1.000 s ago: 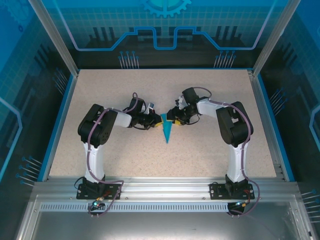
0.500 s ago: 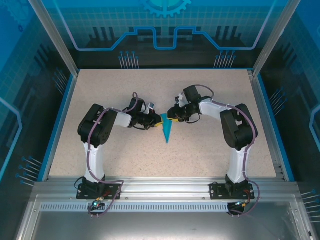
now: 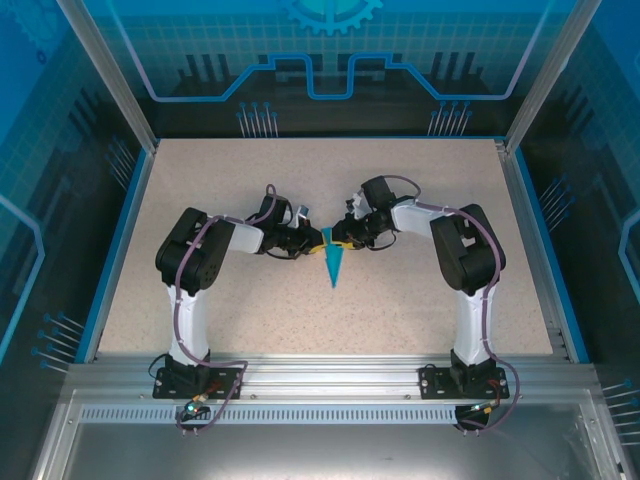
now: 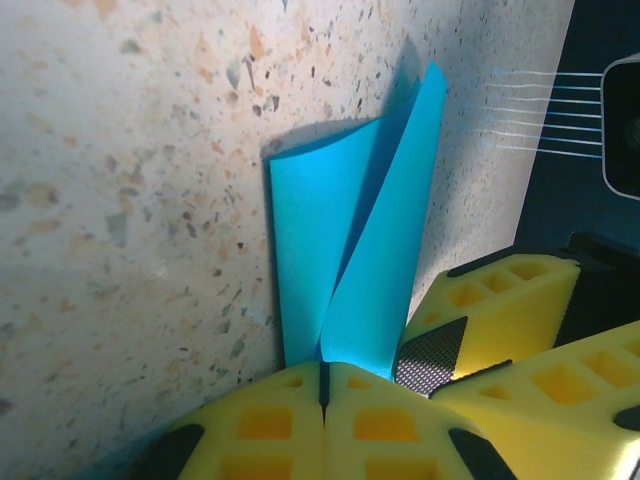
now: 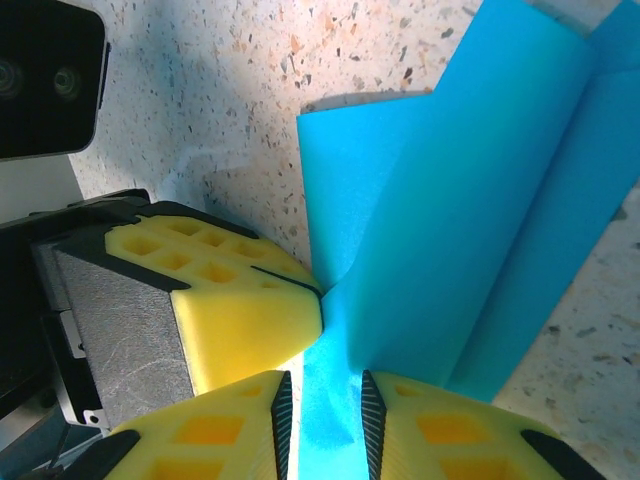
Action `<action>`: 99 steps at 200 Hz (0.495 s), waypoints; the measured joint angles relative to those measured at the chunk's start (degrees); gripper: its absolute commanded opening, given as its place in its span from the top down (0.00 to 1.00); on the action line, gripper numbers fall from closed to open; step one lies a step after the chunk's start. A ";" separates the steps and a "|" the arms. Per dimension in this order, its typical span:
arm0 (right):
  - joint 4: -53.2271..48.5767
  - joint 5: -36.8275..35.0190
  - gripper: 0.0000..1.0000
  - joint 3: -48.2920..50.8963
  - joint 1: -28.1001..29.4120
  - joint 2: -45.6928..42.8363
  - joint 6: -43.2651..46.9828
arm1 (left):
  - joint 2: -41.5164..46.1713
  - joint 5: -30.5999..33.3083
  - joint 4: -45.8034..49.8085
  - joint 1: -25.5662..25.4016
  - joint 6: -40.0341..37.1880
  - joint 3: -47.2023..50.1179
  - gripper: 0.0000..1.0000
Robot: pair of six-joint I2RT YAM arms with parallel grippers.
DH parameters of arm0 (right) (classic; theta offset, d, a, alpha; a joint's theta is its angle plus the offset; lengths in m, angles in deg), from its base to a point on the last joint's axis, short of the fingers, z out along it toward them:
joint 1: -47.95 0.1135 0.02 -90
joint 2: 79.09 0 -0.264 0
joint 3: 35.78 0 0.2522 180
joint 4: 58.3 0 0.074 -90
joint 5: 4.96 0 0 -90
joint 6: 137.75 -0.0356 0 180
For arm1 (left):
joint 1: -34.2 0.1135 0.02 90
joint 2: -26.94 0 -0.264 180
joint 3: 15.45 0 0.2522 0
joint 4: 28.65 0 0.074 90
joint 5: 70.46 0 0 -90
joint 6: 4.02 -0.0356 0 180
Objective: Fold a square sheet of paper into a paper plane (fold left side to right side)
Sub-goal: Fold the wing for the fifth time at the center of the table.
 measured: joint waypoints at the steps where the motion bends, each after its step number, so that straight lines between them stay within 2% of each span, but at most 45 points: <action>1: -0.04 0.00 0.72 -0.04 0.00 0.02 0.02 | 0.00 0.00 0.00 0.00 0.00 0.00 1.00; 99: -2.51 -1.75 0.72 -1.46 0.02 1.86 0.09 | 0.00 0.20 0.20 0.00 -0.02 -0.07 1.00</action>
